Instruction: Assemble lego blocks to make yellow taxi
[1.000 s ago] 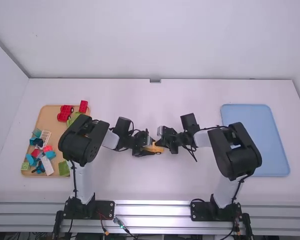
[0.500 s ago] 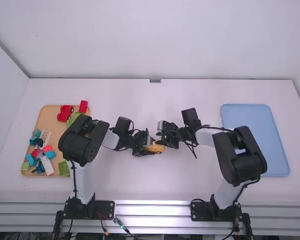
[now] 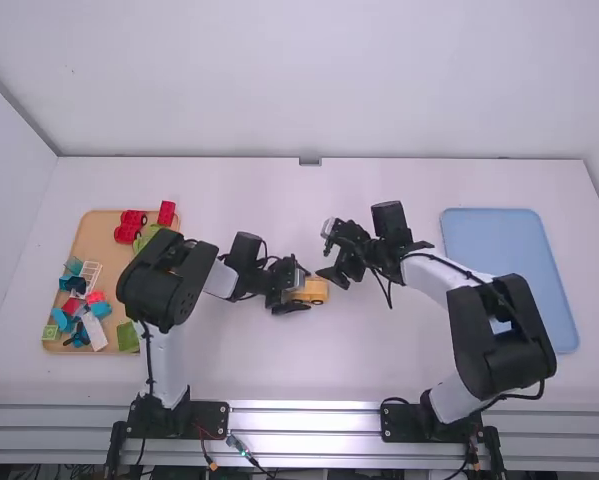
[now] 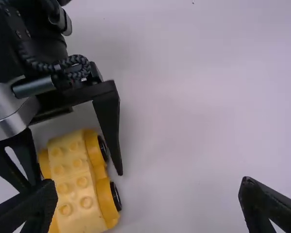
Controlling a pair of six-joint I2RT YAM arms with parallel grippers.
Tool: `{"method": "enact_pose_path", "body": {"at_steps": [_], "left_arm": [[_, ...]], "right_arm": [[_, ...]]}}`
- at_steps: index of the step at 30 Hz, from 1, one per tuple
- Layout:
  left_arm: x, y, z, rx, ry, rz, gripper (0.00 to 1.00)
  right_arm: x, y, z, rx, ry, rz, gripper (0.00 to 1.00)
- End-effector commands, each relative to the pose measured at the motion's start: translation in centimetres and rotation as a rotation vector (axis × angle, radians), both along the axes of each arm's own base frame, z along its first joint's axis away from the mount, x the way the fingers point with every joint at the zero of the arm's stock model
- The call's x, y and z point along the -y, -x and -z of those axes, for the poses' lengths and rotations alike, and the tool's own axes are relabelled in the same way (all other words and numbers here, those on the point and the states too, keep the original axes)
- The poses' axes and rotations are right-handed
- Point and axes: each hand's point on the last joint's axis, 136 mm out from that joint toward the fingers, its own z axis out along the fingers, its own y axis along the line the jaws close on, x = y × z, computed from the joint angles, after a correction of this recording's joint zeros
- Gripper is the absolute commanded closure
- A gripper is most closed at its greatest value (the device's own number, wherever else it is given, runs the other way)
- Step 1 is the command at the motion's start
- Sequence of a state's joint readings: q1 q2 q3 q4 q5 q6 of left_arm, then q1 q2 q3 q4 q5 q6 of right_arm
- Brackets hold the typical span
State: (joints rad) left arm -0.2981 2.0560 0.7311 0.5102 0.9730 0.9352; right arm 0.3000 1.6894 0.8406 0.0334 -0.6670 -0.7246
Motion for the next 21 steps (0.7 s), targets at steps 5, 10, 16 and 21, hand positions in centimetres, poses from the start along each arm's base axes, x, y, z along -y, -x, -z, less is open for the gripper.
{"method": "enact_pose_path", "body": {"at_steps": [5, 10, 16, 21], "left_arm": [[0.0, -0.3, -0.4, -0.086, 0.022, -0.053, 0.01], [-0.5, -1.4, -2.3, -0.118, 0.047, -0.113, 0.01], [-2.8, -2.0, -6.3, -0.127, 0.047, -0.18, 0.01], [-7.0, -2.4, -9.4, -0.147, -0.02, -0.333, 0.01]], "right_arm": [[0.3, -0.5, -0.2, 0.003, 0.006, 0.02, 0.01], [0.3, -0.5, -0.2, 0.001, 0.006, 0.021, 0.01], [1.0, -0.9, -0.2, 0.0, 0.007, 0.041, 0.01], [1.8, -1.7, -0.5, 0.01, -0.003, 0.076, 0.01]]}}
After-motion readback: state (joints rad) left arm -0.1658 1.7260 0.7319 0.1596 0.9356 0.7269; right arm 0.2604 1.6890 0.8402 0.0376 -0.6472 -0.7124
